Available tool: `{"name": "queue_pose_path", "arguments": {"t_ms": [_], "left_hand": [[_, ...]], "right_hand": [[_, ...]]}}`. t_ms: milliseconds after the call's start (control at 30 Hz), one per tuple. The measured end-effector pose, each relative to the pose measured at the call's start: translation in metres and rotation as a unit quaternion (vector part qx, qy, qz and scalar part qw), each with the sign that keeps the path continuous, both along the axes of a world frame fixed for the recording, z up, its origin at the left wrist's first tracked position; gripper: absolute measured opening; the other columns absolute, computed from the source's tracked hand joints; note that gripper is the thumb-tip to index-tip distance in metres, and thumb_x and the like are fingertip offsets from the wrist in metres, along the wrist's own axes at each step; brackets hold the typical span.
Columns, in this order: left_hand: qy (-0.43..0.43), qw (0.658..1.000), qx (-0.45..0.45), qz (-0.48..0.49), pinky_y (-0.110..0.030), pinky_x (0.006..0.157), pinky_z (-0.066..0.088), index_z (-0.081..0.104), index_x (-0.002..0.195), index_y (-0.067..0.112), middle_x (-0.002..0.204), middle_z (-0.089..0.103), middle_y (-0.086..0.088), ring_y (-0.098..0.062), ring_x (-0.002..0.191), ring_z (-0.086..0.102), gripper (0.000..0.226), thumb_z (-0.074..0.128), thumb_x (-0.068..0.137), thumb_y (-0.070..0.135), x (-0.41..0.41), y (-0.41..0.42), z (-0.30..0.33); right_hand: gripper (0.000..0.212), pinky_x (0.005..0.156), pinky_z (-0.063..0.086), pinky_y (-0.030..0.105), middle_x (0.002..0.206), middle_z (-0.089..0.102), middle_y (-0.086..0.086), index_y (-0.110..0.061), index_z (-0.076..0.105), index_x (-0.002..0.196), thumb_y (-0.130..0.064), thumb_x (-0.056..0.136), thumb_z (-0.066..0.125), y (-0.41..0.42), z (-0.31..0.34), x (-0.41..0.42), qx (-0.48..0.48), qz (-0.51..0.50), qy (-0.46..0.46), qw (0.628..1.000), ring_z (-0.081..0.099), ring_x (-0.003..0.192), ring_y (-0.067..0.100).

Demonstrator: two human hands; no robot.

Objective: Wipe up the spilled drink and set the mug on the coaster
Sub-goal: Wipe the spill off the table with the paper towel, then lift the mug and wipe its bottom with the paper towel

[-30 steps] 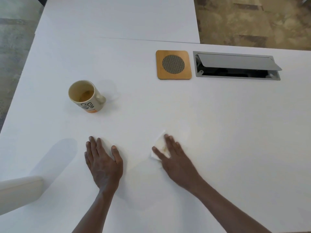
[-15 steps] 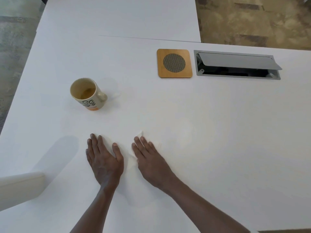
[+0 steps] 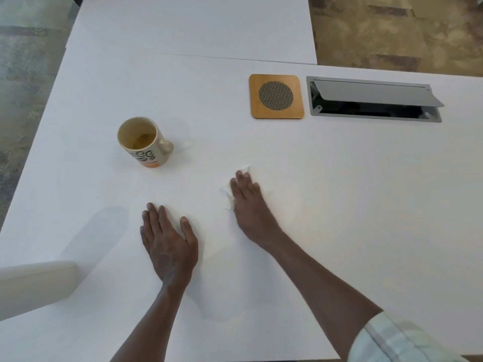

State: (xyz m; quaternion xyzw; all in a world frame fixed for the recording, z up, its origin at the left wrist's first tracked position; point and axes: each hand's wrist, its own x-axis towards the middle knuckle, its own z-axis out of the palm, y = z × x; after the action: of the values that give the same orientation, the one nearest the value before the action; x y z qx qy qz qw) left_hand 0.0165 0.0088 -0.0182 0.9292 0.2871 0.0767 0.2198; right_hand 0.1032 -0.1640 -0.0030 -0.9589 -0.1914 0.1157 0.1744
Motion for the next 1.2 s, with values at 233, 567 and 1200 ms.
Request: {"name": "queue_pose_path", "arguments": {"t_ms": [233, 567, 1200], "left_hand": [[-0.036, 0.998, -0.059, 0.010, -0.045, 0.126, 0.016, 0.042, 0.147, 0.004, 0.163, 0.033, -0.015, -0.028, 0.153, 0.024, 0.054, 0.052, 0.101, 0.030, 0.000, 0.001, 0.007], [-0.185, 0.914, -0.326, 0.153, -0.043, 0.096, 0.052, 0.055, 0.134, 0.012, 0.121, 0.064, -0.006, -0.023, 0.110, 0.063, 0.041, 0.056, 0.099, 0.034, 0.106, -0.016, 0.073], [-0.204, 0.791, -0.486, 0.310, -0.041, 0.094, 0.056, 0.072, 0.075, 0.028, 0.085, 0.067, 0.000, -0.023, 0.089, 0.065, 0.027, 0.057, 0.097, 0.032, 0.164, -0.011, 0.078]], "right_hand": [[0.059, 0.122, 0.003, 0.041, 0.163, 0.009, 0.011, -0.004, 0.022, 0.152, -0.011, 0.094, 0.020, 0.001, -0.007, -0.079, 0.030, 0.121, 0.005, 0.992, 0.001, 0.151, 0.026], [0.049, 0.114, 0.028, 0.021, 0.153, 0.038, 0.003, -0.010, 0.034, 0.149, -0.001, 0.101, 0.039, -0.030, 0.032, -0.079, 0.227, -0.188, 0.070, 0.953, 0.036, 0.142, 0.015], [0.028, 0.069, 0.059, 0.036, 0.114, 0.073, 0.010, -0.015, 0.076, 0.105, -0.010, 0.096, 0.050, -0.064, 0.056, -0.052, 0.627, -0.462, 0.340, 0.527, 0.072, 0.098, 0.023]]}}
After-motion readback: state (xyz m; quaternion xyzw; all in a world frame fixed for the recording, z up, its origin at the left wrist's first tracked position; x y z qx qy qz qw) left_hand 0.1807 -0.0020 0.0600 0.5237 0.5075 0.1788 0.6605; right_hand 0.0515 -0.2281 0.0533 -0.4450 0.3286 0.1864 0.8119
